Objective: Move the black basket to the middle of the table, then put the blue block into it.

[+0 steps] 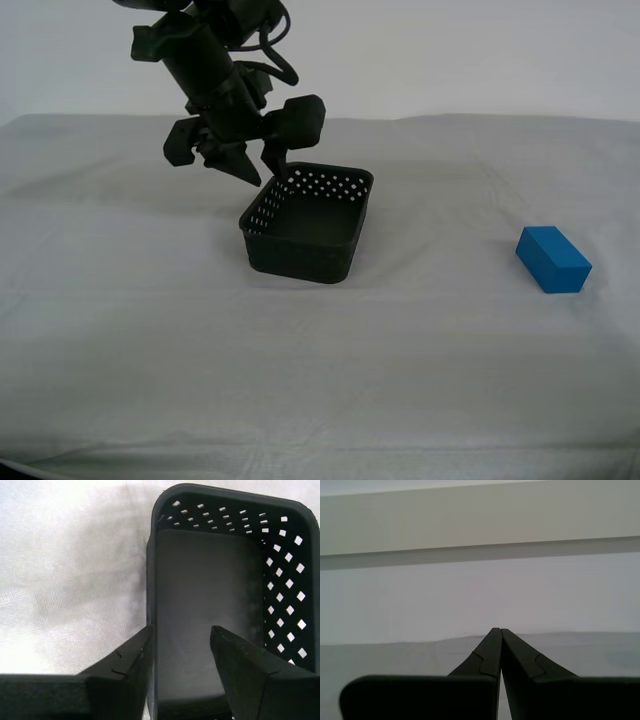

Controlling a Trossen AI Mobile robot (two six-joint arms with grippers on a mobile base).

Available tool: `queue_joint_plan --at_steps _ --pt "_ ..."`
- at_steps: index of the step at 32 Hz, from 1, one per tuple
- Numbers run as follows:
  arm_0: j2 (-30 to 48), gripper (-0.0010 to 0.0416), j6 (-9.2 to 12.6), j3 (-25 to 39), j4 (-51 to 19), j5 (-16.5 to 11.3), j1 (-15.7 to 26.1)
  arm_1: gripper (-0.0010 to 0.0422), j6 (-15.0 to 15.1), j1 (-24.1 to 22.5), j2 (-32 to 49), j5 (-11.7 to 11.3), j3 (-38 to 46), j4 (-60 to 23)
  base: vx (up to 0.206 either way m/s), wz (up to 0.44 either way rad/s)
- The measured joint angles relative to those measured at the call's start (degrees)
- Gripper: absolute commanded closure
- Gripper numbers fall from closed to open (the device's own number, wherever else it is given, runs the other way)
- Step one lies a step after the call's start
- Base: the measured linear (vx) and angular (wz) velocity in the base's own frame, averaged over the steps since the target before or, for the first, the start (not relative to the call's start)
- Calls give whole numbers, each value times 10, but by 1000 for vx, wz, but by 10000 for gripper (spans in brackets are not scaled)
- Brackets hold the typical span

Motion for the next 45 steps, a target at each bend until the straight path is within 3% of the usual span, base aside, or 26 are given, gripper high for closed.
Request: queue_joint_plan --at_steps 5,7,8,9,13,17,18,21,26,27,33,35,39,45 --pt "0 405 1 0 -31 0 0 244 -2 0 0 -3 4 1 0 0" --pt "0 405 15 0 -71 -20 2 245 2 1 -1 -18 14 1 0 0" --pt "-1 405 27 2 -109 -56 1 245 14 1 0 -29 26 0 0 0" --pt "-1 405 29 5 -124 -65 1 245 18 1 0 -33 30 0 0 0" --pt "0 405 30 75 -369 -73 2 245 34 3 0 -46 72 -4 0 0" --pt "7 404 30 110 -470 -77 3 245 37 4 0 -46 90 -5 0 0" --pt "21 402 30 129 -530 -106 3 245 39 5 1 -46 98 -9 0 0" --pt "58 390 30 129 -547 -133 5 245 47 6 0 -46 108 -7 0 0" --pt "141 316 12 122 -571 -132 7 245 50 9 0 -46 114 -8 0 0" --pt "161 270 11 123 -572 -132 7 245 51 10 0 -46 113 -10 0 0" --pt "224 151 10 121 -591 -131 10 245 58 11 0 -46 113 -9 0 0" --pt "267 83 8 123 -596 -131 14 245 66 11 0 -46 114 -8 0 0" --pt "332 64 -5 122 -591 -131 21 245 74 13 0 -46 113 -8 0 0" --pt "411 102 -6 136 -547 -122 68 245 86 15 0 -46 113 -9 0 0"
